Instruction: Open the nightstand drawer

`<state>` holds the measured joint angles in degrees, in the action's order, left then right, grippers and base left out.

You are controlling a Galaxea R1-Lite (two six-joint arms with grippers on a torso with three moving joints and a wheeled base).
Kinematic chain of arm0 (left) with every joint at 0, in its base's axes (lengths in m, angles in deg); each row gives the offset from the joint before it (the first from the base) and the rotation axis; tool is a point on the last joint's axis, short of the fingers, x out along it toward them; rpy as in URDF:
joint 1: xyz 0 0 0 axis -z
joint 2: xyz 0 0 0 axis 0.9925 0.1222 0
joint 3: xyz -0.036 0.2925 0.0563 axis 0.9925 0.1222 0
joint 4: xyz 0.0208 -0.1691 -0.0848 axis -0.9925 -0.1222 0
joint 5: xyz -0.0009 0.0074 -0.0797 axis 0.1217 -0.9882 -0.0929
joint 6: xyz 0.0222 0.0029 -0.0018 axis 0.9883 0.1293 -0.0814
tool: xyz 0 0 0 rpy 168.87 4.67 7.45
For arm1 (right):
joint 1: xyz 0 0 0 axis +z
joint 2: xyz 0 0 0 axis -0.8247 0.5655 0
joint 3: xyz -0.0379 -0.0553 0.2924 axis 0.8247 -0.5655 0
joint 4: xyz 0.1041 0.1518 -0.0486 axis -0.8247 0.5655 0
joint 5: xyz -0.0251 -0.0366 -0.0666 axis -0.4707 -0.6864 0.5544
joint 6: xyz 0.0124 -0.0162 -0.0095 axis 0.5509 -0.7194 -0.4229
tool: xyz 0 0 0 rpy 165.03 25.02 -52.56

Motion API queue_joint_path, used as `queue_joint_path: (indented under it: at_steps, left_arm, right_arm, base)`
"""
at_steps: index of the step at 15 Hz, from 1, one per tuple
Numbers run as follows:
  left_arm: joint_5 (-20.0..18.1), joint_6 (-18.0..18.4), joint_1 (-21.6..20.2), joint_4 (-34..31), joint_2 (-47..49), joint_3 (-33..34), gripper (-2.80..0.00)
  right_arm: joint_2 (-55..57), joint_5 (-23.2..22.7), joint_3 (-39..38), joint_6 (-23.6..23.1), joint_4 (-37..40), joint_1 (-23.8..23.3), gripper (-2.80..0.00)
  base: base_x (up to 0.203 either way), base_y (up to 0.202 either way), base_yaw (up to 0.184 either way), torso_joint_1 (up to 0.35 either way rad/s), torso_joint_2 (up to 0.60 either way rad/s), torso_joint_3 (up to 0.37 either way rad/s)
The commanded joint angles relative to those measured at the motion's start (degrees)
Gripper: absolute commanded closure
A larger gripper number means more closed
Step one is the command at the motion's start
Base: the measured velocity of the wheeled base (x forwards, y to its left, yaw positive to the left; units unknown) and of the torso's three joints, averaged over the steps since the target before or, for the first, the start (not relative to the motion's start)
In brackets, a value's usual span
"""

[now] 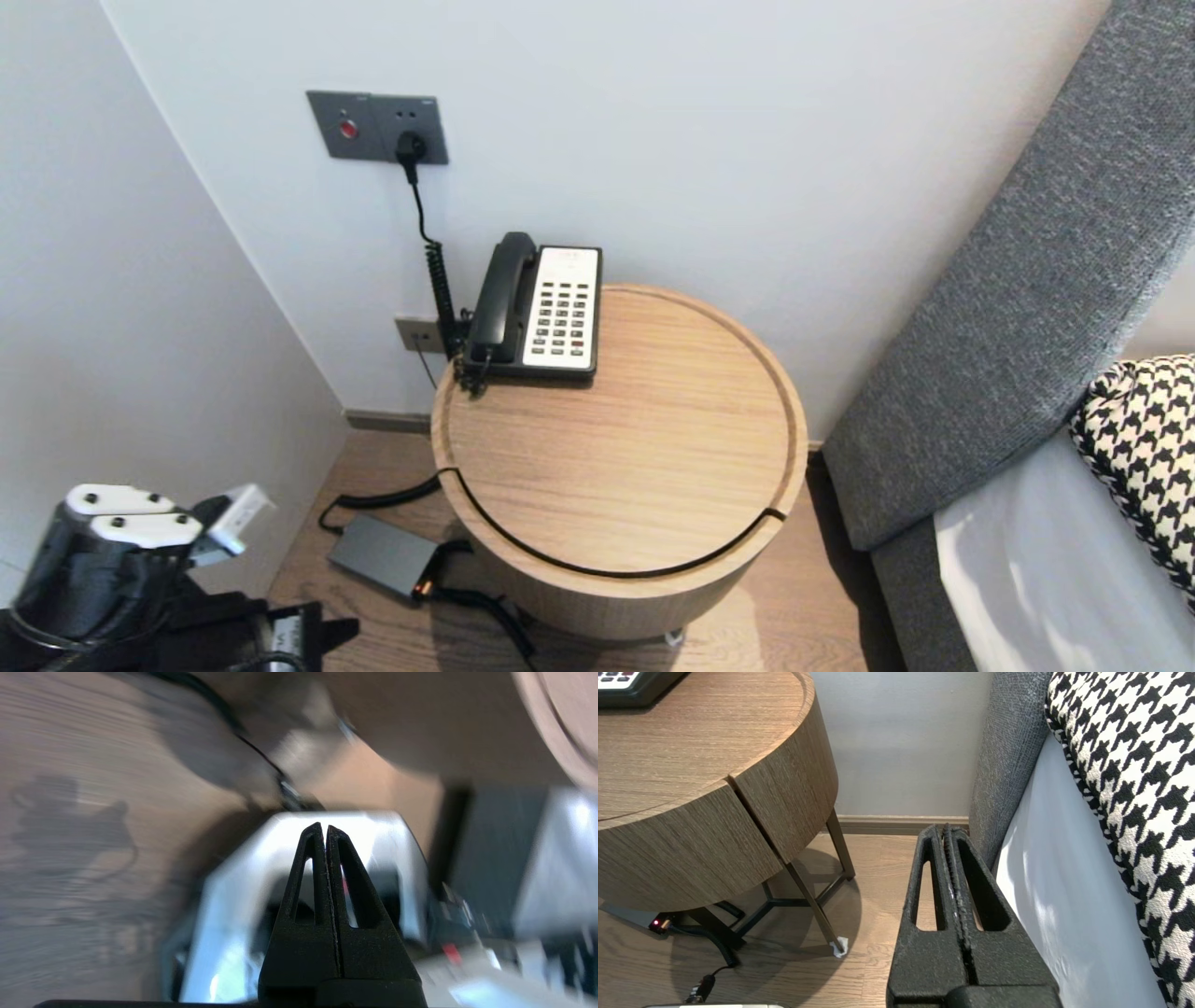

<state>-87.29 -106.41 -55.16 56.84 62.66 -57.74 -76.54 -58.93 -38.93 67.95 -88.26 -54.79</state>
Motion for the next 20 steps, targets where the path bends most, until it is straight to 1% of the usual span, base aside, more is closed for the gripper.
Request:
queue_joint_path:
  at_steps: [1,3,4,6,7,9,10,12,13,15,16,17,20]
  left_arm:
    - [0.1,3.5,-8.7,-2.2,-11.7,1.4,0.00]
    - [0.5,7.8,-12.3,-5.2,-18.4,0.7,0.00]
    - [0.7,9.0,-13.6,-7.6,-21.2,-0.4,0.00]
    - [0.9,10.1,-15.6,-12.6,-26.0,-3.2,0.00]
    - [1.2,11.5,-16.3,-14.7,-28.6,-3.8,0.00]
    - [2.4,16.2,-17.9,-17.8,-34.7,-3.8,0.00]
    - [3.3,18.3,-18.8,-19.1,-38.2,-3.2,0.00]
    - [5.7,21.0,-20.3,-20.3,-44.2,-0.2,0.00]
    - [6.9,23.9,-21.8,-20.5,-47.6,1.7,0.00]
    - [7.7,30.3,-24.2,-20.5,-53.3,5.9,0.00]
    - [7.6,32.3,-24.7,-20.5,-55.3,8.0,0.00]
    - [7.1,33.1,-25.0,-20.5,-56.3,9.1,0.00]
    - [5.7,33.6,-25.4,-20.8,-59.3,11.6,0.00]
  right_arm:
    - [0.0,0.0,-1.5,0.0,0.0,0.0,0.00]
    - [0.0,0.0,-1.5,0.0,-0.1,0.0,0.00]
    - [0.0,0.0,-1.5,0.0,0.0,0.0,0.00]
    - [0.0,0.0,-1.5,0.0,-0.1,0.0,0.00]
    - [0.0,0.0,-1.5,0.0,0.0,0.0,0.00]
    - [0.0,0.0,-1.5,0.0,-0.1,0.0,0.00]
    - [0.0,0.0,-1.5,0.0,-0.1,0.0,0.00]
    - [0.0,0.0,-1.5,0.0,-0.1,0.0,0.00]
    - [0.0,0.0,-1.5,0.0,-0.1,0.0,0.00]
    - [0.0,0.0,-1.5,0.0,-0.1,0.0,0.00]
    - [0.0,0.0,-1.5,0.0,0.0,0.0,0.00]
    - [0.0,0.0,-1.5,0.0,-0.1,0.0,0.00]
    - [0.0,0.0,-1.5,0.0,-0.1,0.0,0.00]
  base:
    - [0.000,0.000,0.000,0.000,0.00,0.000]
    - [0.000,0.000,0.000,0.000,0.00,0.000]
    - [0.000,0.000,0.000,0.000,0.00,0.000]
    - [0.000,0.000,0.000,0.000,0.00,0.000]
    - [0.000,0.000,0.000,0.000,0.00,0.000]
    - [0.000,0.000,0.000,0.000,0.00,0.000]
    - [0.000,0.000,0.000,0.000,0.00,0.000]
    - [0.000,0.000,0.000,0.000,0.00,0.000]
    - [0.000,0.000,0.000,0.000,0.00,0.000]
    - [0.000,0.000,0.000,0.000,0.00,0.000]
    - [0.000,0.000,0.000,0.000,0.00,0.000]
    - [0.000,0.000,0.000,0.000,0.00,0.000]
    - [0.000,0.000,0.000,0.000,0.00,0.000]
